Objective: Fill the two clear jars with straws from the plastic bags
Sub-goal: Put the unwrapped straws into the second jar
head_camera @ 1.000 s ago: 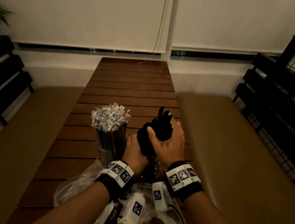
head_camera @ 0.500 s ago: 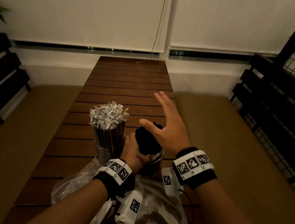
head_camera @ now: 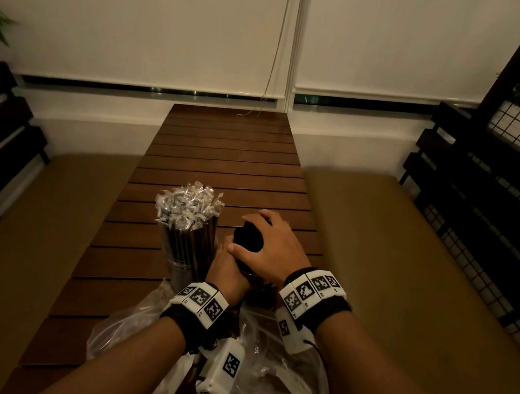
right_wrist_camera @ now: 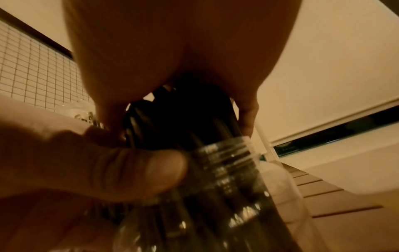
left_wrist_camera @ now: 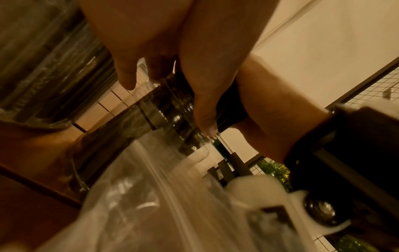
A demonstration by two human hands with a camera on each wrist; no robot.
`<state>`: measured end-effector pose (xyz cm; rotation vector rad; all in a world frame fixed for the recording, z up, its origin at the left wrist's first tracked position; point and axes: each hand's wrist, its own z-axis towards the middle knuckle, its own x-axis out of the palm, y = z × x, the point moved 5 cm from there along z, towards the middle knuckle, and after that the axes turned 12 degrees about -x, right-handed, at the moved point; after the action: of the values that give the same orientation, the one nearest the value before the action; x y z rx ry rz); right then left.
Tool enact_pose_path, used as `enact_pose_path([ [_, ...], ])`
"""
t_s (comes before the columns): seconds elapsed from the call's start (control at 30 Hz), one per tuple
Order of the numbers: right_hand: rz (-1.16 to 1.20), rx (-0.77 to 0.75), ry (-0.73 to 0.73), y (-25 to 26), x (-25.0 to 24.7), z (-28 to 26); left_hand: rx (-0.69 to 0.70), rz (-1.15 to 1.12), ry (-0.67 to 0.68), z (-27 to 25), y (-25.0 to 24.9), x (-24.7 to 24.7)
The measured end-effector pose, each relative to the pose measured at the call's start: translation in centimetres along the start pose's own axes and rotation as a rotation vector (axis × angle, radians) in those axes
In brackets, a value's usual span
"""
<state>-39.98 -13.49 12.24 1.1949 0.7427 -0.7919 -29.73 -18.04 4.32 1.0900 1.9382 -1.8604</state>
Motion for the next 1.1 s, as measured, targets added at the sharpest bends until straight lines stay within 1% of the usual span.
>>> enact_pose_path([
  [0.1, 0.008, -0.049, -0.061, 0.4, -0.4, 0.4, -0.043, -0.062, -0.024, -0.3, -0.1, -0.5],
  [0.17, -0.015, -0.083, -0.149, 0.9, -1.1, 0.5, -0.069, -0.059, -0.018, -0.7, -0.4, -0.6],
  [0.23, -0.009, -0.099, -0.259, 1.4, -1.9, 0.4, -0.063, -0.047, -0.023, -0.5, -0.5, -0.5],
  [0.27, 0.001, -0.092, -0.277, 1.5, -2.0, 0.3, -0.064, -0.048, -0.034, -0.5, -0.5, -0.5],
  [0.3, -0.004, -0.079, -0.253, 1.4, -1.8, 0.3, -0.077, -0.063, -0.032, -0.6, -0.5, -0.6],
  [0.4, -0.094, -0.053, -0.064, 1.0, 0.1, 0.1, -0.042, -0.006, -0.030, -0.6, -0.4, -0.4],
  [0.5, -0.091, -0.039, 0.010, 0.9, 0.4, 0.2, -0.043, 0.009, -0.004, -0.4, -0.4, -0.2],
  [0.53, -0.070, -0.029, 0.011, 1.0, 0.0, 0.3, -0.054, -0.026, -0.004, -0.4, -0.4, -0.3],
  [0.6, -0.014, -0.017, -0.045, 1.2, -1.5, 0.2, -0.073, -0.047, 0.003, 0.3, 0.1, 0.0],
  [0.7, 0.118, -0.020, -0.214, 1.9, -5.2, -0.9, -0.047, -0.067, -0.007, 0.6, 0.2, -0.2],
  [0.83, 0.201, 0.000, -0.383, 2.2, -10.3, -4.7, -0.089, -0.162, -0.006, -0.1, 0.2, -0.2],
  [0.9, 0.235, 0.030, -0.419, 2.0, -11.5, -7.4, -0.097, -0.190, -0.003, -0.3, 0.2, -0.2],
  [0.97, 0.289, 0.081, -0.404, 1.5, -11.2, -10.6, -0.094, -0.203, -0.005, -0.7, -0.2, -0.4],
  [1.03, 0.347, 0.178, -0.356, 0.9, -9.5, -14.5, -0.098, -0.230, -0.005, -1.0, -0.4, -0.4],
  [1.1, 0.417, 0.263, -0.230, 0.5, -6.5, -18.3, -0.100, -0.257, 0.001, -1.3, -0.5, -0.4],
])
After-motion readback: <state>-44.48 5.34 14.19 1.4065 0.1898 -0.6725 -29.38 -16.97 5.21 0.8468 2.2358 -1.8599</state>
